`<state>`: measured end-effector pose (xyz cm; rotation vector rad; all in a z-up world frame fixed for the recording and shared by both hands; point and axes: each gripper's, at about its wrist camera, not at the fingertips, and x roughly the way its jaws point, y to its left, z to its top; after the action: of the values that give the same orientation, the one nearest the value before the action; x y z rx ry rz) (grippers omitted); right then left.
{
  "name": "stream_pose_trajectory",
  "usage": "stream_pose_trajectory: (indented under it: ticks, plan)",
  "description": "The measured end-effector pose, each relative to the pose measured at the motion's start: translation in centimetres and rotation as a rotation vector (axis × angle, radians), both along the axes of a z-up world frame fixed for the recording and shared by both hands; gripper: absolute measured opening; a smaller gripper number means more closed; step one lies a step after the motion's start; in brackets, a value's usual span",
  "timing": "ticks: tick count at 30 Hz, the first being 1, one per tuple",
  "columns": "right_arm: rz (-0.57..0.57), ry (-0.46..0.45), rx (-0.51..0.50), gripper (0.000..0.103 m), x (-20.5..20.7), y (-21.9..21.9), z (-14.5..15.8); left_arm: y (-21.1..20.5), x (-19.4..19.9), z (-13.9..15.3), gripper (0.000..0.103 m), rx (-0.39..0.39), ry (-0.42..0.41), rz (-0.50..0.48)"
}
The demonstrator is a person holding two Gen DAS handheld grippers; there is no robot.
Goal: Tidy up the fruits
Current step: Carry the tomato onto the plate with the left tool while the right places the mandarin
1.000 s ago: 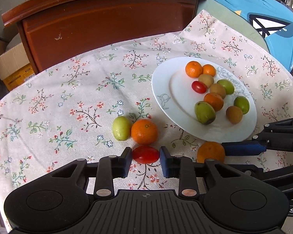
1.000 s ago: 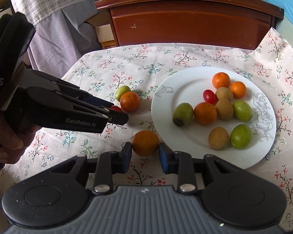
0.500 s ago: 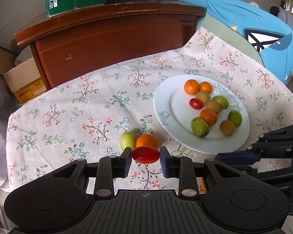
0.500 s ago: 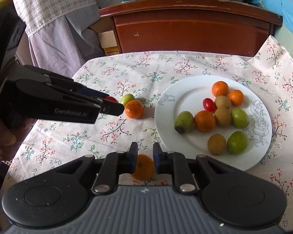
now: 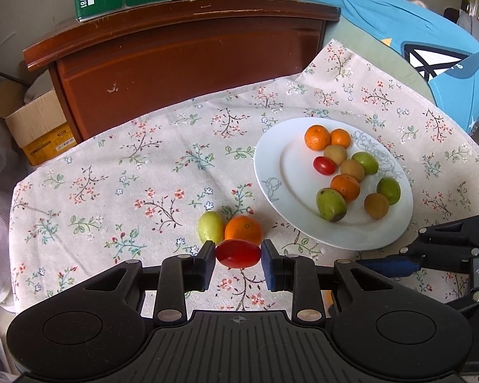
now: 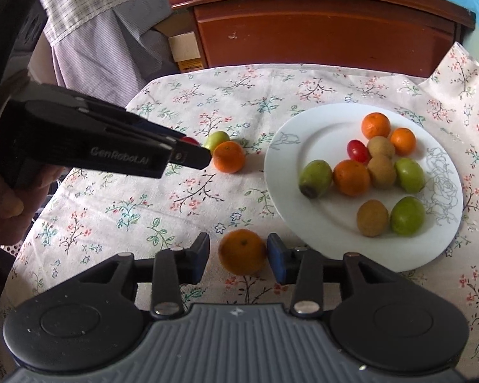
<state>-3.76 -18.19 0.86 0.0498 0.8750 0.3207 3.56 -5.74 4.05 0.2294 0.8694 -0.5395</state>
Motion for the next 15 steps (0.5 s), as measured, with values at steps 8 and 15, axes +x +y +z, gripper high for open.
stream_pose_trajectory:
  ticks: [8, 15]
  plan:
    - [-0.004, -0.001, -0.032, 0.033, -0.1, 0.2, 0.0, -0.2, -0.1, 0.6, 0.028, -0.004, -0.023, -0.001]
    - [-0.076, -0.108, 0.012, 0.033, 0.2, -1.9, 3.5, -1.6, -0.1, 2.5, 0.028, -0.017, -0.103, -0.021]
